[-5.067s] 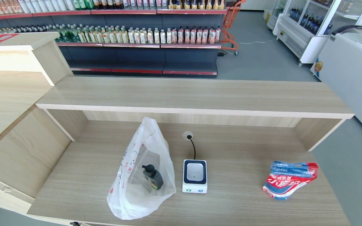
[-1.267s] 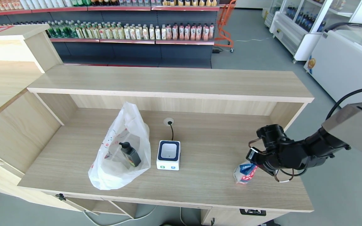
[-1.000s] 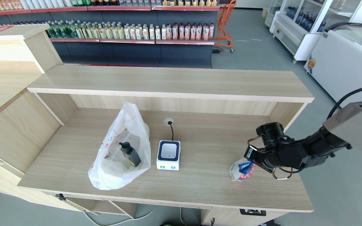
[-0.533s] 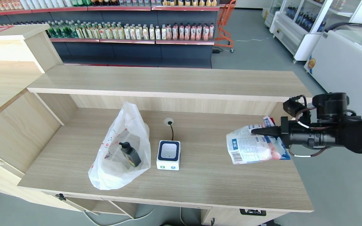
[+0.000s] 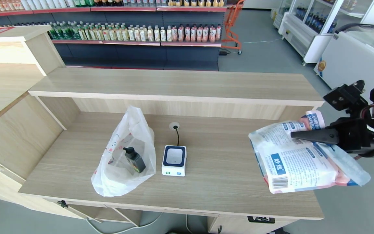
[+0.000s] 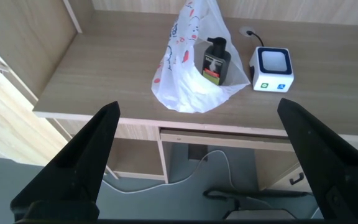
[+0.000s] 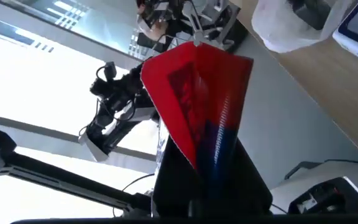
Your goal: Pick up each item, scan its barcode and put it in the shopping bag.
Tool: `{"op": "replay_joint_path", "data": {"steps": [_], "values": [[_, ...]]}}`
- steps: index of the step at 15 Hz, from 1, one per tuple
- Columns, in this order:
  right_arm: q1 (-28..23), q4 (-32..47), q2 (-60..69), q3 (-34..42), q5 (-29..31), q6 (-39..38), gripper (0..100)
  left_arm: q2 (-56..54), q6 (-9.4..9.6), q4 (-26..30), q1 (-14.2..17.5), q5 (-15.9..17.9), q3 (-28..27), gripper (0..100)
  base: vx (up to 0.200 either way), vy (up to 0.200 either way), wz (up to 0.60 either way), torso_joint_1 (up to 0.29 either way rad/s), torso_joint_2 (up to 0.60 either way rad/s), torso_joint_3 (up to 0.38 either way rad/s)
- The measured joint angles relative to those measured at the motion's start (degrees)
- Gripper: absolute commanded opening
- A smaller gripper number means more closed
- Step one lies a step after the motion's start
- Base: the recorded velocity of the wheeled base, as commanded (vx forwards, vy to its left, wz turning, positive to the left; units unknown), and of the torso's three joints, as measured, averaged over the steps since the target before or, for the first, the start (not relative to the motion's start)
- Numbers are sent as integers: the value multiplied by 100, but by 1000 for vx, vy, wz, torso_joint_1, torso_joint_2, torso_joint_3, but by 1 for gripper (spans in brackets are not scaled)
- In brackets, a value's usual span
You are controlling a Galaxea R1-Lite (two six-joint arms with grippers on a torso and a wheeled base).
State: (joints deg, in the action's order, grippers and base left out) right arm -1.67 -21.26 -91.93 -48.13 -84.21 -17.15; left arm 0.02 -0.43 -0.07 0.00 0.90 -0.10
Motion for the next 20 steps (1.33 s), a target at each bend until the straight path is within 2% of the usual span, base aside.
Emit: {"op": "replay_joint_path", "data": {"steps": [4, 5, 7, 9, 12, 20], "values": [[274, 9, 310, 358, 172, -236, 0, 0, 0, 0, 0, -1, 0, 100, 0, 0, 0, 0, 0, 0], [388, 7, 351, 439, 399, -257, 0, 0, 0, 0, 0, -1, 0, 100, 0, 0, 0, 0, 0, 0], [841, 5, 408, 538, 1223, -268, 0, 0, 0, 0, 0, -1, 0, 100, 0, 0, 0, 0, 0, 0], [1349, 2, 483, 651, 1543, -269, 0, 0, 0, 0, -2, 0, 0, 100, 0, 0, 0, 0, 0, 0], [1669, 2, 591, 762, 1570, -299, 0, 0, 0, 0, 0, 0, 0, 100, 0, 0, 0, 0, 0, 0], [1853, 0, 681, 872, 1576, -362, 0, 0, 0, 0, 0, 0, 0, 100, 0, 0, 0, 0, 0, 0]]}}
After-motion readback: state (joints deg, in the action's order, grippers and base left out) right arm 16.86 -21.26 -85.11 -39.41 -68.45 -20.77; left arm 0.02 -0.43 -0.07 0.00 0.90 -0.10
